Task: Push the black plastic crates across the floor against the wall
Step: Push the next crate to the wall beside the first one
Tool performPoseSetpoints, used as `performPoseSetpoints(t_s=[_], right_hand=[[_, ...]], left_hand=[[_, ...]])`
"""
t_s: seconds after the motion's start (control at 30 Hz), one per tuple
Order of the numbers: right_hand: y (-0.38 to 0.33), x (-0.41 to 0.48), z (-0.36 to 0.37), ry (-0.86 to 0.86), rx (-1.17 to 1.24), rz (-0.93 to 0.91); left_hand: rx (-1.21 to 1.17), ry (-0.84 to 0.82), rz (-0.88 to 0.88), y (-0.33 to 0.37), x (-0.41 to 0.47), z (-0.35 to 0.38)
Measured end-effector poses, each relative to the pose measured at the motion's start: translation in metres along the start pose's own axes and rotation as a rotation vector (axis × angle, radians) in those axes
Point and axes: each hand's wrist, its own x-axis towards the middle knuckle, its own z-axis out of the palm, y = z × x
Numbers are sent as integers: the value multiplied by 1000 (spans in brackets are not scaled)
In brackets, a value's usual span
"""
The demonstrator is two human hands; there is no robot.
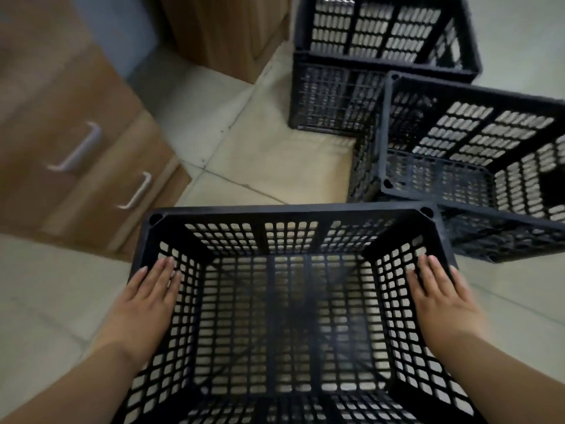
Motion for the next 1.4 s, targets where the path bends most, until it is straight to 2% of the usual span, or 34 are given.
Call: performPoseSetpoints(t_s=[0.1,0.23,0.3,0.37,0.43,0.5,0.6,0.63,0.7,0.73,0.83,1.2,1.4], right_hand=[[-23,-27,-40,87,-73,-113],[-74,-69,-96,195,-166,-267],[-106,-90,-121,241,-215,-338],[-140,-110,-142,292,-269,-414],[-176,-128,-162,332,-324,-486],[-214,-143,-180,365,-374,-550],[-273,-158,-206,395,-457,-604],[-292,-163,-215,393,-481,-611],[-329,-169,-232,395,-535,-621],[-347,-172,-239,395,-558,-623],[-398,-175,-264,424,-621,-644],[-513,-165,-379,478,-771,-551],[-572,-127,-443,535,-749,-594]], left_hand=[[-33,8,-69,-24,-64,31],[-186,-72,-242,-53,-160,86],[-272,73,-235,-68,-204,116],[-283,20,-298,-81,-250,147],[-326,82,-327,-92,-282,167],[-362,110,-438,-109,-311,199],[-422,-30,-475,-133,-343,230],[-362,-16,-477,-141,-352,245],[-378,-226,-499,-160,-369,264],[-430,-296,-536,-172,-372,273],[-472,-301,-532,-209,-383,310],[-519,-226,-625,-325,-362,376],[-561,-195,-675,-381,-318,419]])
